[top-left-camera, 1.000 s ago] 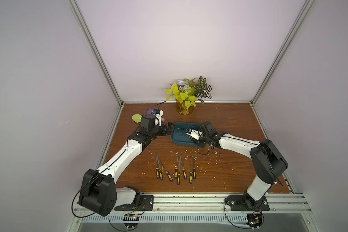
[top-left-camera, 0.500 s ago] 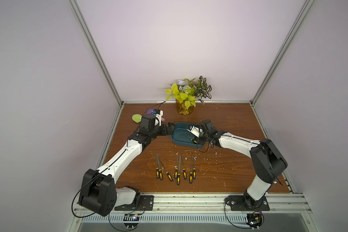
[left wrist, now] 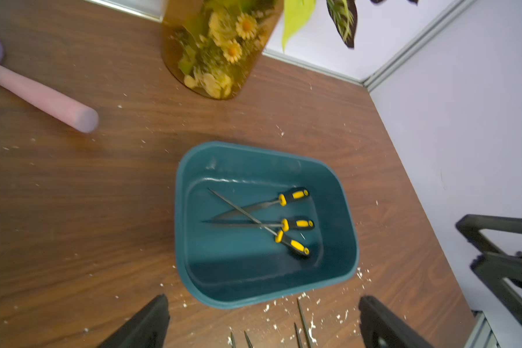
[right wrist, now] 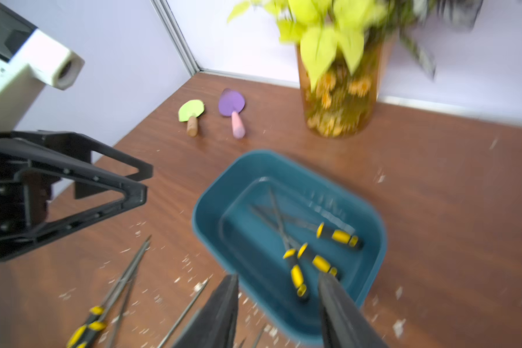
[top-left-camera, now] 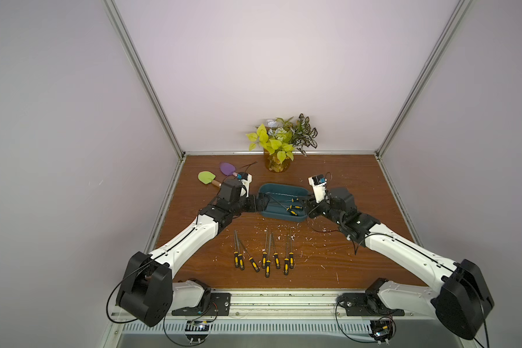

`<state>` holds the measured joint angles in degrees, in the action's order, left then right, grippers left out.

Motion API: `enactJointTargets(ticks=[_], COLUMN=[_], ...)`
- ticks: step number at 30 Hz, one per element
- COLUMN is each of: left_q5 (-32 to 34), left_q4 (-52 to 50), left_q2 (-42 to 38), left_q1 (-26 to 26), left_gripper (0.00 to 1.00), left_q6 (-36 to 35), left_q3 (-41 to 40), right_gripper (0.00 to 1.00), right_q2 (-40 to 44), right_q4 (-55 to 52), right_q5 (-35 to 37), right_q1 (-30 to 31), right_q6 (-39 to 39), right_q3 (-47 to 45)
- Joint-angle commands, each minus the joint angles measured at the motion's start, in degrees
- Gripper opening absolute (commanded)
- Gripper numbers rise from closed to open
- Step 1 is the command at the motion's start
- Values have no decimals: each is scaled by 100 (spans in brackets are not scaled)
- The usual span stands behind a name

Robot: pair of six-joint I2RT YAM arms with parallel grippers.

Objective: Put the file tool into the storage box
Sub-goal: Place the file tool in the storage box, then pick up the file tool from the center of the board.

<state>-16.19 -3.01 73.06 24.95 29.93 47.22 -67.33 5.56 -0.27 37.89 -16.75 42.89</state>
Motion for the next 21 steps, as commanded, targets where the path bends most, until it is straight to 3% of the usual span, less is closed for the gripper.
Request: enactJointTargets(ticks=[1,3,8,15,21], left_q5=[251,305,726,1685,1918], left_q4=[-160,-320,-429,-156,-151], left_q2=[-438,-644,-1090,-1061,-888], left_q1=[53,101,483,1564,1834], left_gripper=[100,100,100,100,100], left_q6=[201,231,584,1276,1605], left_q3=[-270,-452,-977,-1399,-1485], right_gripper=[49,50,52,53,53], right_q2=[526,935,1473,675,104], right_q4=[-319,-766,-984,-1131,-792], right_q5=[206,832,1390,1611,1636], right_q1=[288,622,1477,2375,2761], right_q6=[-1120,-1547,-2372,-3027,-3257], right_q3=[-423,-713,-1354,-1513,-1490])
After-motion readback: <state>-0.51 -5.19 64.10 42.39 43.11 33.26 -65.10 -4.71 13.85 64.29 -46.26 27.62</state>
